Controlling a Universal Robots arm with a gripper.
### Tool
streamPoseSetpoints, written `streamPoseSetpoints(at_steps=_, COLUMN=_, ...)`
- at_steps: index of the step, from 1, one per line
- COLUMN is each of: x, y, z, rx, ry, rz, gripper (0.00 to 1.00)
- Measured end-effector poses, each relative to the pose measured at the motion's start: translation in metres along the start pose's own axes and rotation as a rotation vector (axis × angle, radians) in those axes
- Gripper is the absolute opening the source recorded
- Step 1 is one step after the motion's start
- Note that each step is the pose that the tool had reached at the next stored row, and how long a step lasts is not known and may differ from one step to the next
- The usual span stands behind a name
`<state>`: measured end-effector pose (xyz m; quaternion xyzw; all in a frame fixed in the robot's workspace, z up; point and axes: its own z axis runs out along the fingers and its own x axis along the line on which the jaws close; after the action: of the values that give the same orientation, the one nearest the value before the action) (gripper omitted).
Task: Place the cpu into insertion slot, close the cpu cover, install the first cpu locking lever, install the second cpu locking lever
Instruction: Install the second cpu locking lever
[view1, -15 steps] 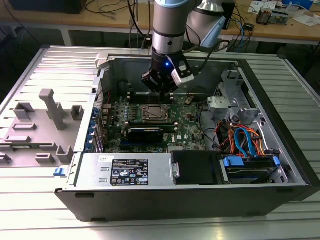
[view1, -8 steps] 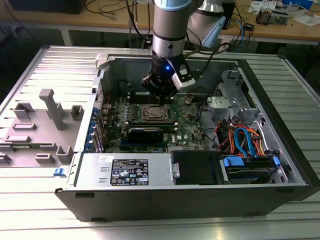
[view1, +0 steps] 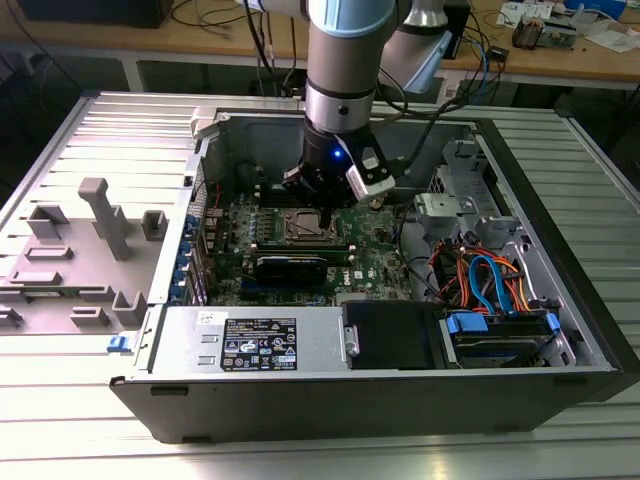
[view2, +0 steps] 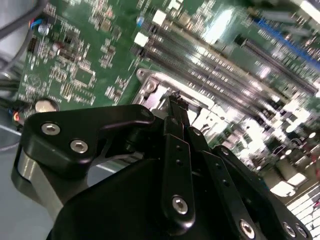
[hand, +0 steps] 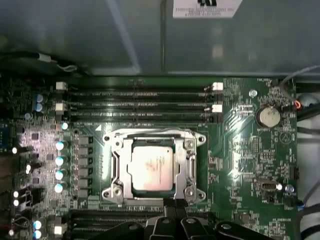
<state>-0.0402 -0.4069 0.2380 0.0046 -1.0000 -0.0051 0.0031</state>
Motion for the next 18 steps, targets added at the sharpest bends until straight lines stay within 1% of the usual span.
streamPoseSetpoints(at_steps=1, x=0.0, y=-0.0022, z=-0.0001, rx=-0.0119, ry=0.0, rz=0.0, gripper=0.11)
streamPoseSetpoints(at_steps=2, x=0.0, y=-0.0043, z=0.0, rx=-0.0397, ry=-0.0003, rz=0.0, gripper=0.11)
streamPoseSetpoints(at_steps=3, x=0.0001, y=-0.007, z=-0.0001, rx=-0.0825, ry=-0.0007, rz=0.0, gripper=0.11)
streamPoseSetpoints(at_steps=4, x=0.0002, y=-0.0094, z=-0.0001, rx=-0.0879, ry=-0.0008, rz=-0.001, gripper=0.11)
streamPoseSetpoints(at_steps=6, x=0.0012, y=-0.0137, z=-0.0001, rx=-0.088, ry=-0.0007, rz=0.0, gripper=0.11)
streamPoseSetpoints(at_steps=9, x=0.0046, y=-0.0193, z=-0.0002, rx=-0.088, ry=-0.0007, rz=-0.001, gripper=0.11)
streamPoseSetpoints(at_steps=11, x=0.008, y=-0.0254, z=0.0001, rx=-0.088, ry=-0.0007, rz=-0.001, gripper=0.11)
streamPoseSetpoints(at_steps=12, x=0.01, y=-0.0271, z=0.0003, rx=-0.088, ry=-0.0007, rz=-0.001, gripper=0.11)
streamPoseSetpoints(at_steps=15, x=0.0157, y=-0.0293, z=0.001, rx=-0.088, ry=-0.0006, rz=-0.002, gripper=0.11)
streamPoseSetpoints(at_steps=18, x=0.0191, y=-0.0296, z=0.0018, rx=-0.0889, ry=-0.0007, rz=-0.003, gripper=0.11)
